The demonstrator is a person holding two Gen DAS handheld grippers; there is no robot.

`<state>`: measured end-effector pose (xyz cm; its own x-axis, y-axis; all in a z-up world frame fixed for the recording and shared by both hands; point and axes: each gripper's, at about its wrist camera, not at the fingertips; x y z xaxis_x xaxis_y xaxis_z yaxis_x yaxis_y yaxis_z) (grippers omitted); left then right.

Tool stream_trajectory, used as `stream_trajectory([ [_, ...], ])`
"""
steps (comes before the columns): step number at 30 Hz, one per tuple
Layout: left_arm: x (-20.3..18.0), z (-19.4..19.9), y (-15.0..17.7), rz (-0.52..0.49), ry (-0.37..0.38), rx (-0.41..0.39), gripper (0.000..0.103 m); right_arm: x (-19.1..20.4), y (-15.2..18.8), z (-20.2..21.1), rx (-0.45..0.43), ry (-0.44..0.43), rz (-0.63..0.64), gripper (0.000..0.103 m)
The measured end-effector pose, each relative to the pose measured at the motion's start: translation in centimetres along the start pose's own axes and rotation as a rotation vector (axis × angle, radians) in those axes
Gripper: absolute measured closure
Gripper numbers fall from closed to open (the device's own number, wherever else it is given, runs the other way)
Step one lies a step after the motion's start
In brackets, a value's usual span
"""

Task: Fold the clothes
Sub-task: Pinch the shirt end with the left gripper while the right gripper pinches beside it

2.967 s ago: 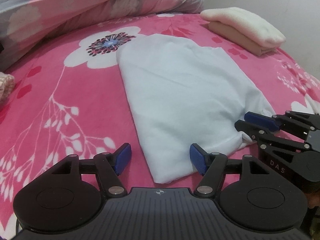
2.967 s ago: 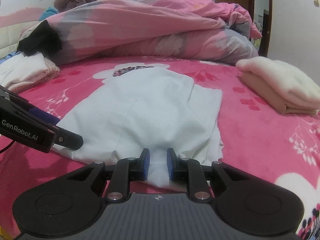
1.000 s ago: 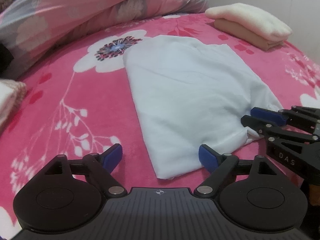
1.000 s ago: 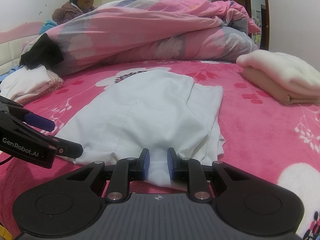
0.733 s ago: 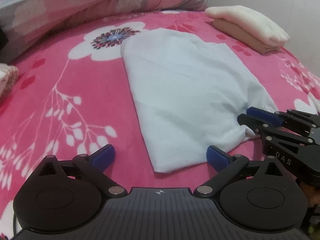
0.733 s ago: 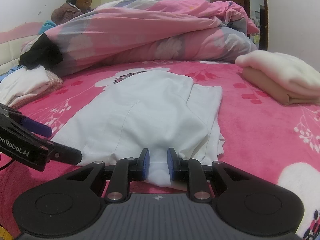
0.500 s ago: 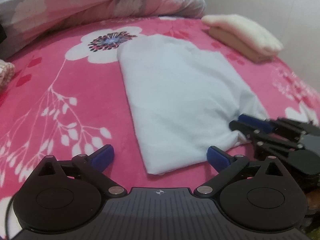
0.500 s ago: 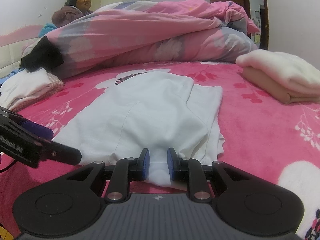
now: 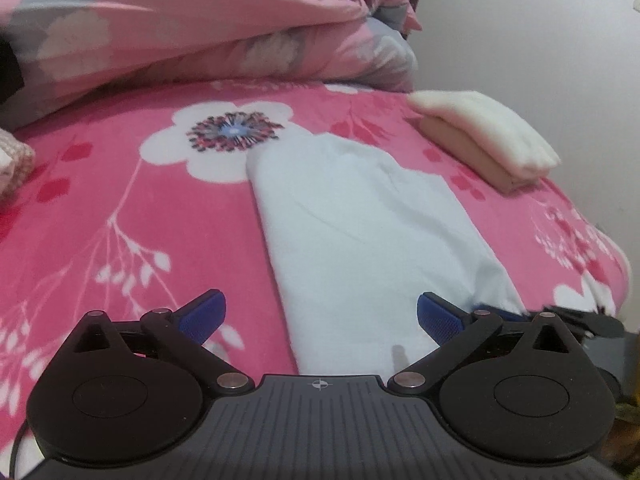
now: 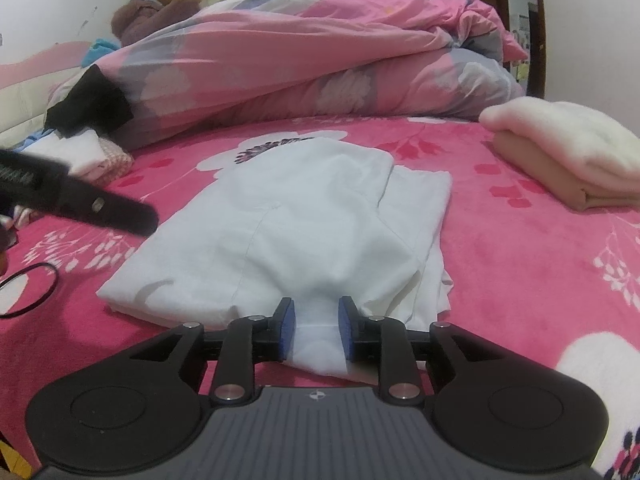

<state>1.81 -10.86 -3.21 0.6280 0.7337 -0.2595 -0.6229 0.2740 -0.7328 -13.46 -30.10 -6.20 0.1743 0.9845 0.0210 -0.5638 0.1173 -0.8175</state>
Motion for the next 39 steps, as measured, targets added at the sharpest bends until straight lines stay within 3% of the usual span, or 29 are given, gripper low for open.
stream_trajectory([
  [1,0.2,-0.1,-0.3,0.002,-0.004,-0.004,0.000,-0.1,-0.2,0.1,0.007,-0.010,0.001,0.062],
  [5,1.4,-0.7,-1.3,0.020,-0.017,-0.011,0.000,-0.8,-1.6,0.7,0.026,-0.057,-0.013,0.051],
  [7,1.9,-1.0,-1.7,0.033,-0.015,-0.011,0.000,-1.4,-2.5,1.4,0.003,-0.087,-0.036,0.041],
  [11,2.7,-1.5,-2.2,0.034,-0.007,-0.012,0.000,-3.3,-4.2,2.5,-0.068,-0.171,-0.102,0.035],
  [16,3.7,-2.0,-2.5,0.036,0.010,-0.012,0.001,-6.6,-5.5,1.5,-0.081,-0.223,-0.198,0.027],
  [19,4.7,-2.4,-2.6,0.070,0.034,-0.007,0.004,-9.6,-5.8,-0.6,-0.030,-0.220,-0.313,0.027],
  [23,6.1,-3.2,-2.6,0.120,0.089,0.012,0.011,-13.9,-5.5,-4.6,0.104,-0.228,-0.480,0.027],
  [25,6.9,-3.8,-2.7,0.150,0.116,0.027,0.028,-15.4,-5.4,-6.2,0.144,-0.250,-0.528,0.027],
  [30,9.5,-5.9,-3.1,0.266,0.194,0.061,0.045,-17.3,-5.5,-11.3,0.250,-0.323,-0.599,0.026],
  [39,11.8,-10.6,-6.1,0.322,0.314,0.093,0.051,-17.7,-8.7,-18.8,0.341,-0.523,-0.599,0.025],
])
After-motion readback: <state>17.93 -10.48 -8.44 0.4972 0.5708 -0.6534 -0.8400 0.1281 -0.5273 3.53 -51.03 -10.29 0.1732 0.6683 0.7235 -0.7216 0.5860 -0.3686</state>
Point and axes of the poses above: each gripper's, at about its wrist camera, not at the fingertips, and z roughly against the way its jaws point, x to its left, y to its underside, and after that the axes turned 6 degrees about y, right-handed
